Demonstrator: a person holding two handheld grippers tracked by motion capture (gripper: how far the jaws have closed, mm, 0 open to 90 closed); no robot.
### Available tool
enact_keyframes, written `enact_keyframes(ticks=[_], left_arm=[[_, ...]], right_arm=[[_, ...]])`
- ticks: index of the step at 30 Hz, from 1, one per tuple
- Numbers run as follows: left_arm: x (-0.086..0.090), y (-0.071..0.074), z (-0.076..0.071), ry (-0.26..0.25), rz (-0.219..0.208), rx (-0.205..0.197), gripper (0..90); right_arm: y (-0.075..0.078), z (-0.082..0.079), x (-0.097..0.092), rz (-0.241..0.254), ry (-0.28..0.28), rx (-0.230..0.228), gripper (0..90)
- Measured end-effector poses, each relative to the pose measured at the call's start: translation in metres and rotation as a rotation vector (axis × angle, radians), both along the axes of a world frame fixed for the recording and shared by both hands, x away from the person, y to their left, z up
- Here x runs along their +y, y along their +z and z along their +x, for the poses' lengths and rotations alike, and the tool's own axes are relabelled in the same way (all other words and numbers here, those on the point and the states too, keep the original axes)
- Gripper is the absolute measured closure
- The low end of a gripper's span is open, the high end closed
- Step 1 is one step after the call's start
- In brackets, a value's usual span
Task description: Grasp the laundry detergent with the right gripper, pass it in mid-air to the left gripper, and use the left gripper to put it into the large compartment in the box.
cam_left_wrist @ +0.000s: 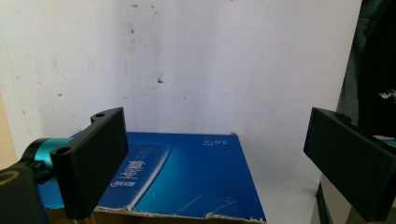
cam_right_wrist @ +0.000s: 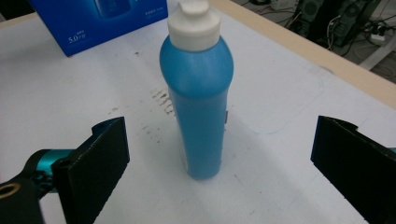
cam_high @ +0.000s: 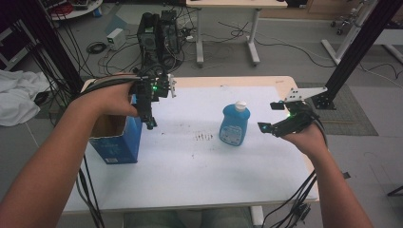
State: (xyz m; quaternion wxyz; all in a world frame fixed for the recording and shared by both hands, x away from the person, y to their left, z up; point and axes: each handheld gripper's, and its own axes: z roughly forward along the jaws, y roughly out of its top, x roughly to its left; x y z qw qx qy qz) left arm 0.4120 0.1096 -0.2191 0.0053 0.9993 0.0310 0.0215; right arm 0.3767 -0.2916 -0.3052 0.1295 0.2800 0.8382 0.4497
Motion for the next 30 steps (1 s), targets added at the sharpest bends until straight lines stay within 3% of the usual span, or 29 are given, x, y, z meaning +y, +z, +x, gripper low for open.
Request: enact_keyframes(ticks=[3, 14, 21, 30], left_arm=[[0.0, -0.002, -0.001, -0.003, 0.0, 0.004, 6.3], [0.001, -0.005, -0.001, 0.001, 0.007, 0.006, 6.3], [0.001, -0.007, -0.003, 0.005, 0.01, 0.009, 6.3], [0.004, -0.008, -0.004, 0.005, 0.003, 0.005, 6.3]], right_arm=[[-0.014, 0.001, 0.004, -0.016, 0.014, 0.023, 3.3], [-0.037, 0.006, 0.013, -0.012, 0.031, 0.06, 3.3], [-0.046, 0.013, 0.019, -0.045, 0.063, 0.051, 3.3], [-0.053, 0.021, 0.026, -0.049, 0.07, 0.056, 3.3]])
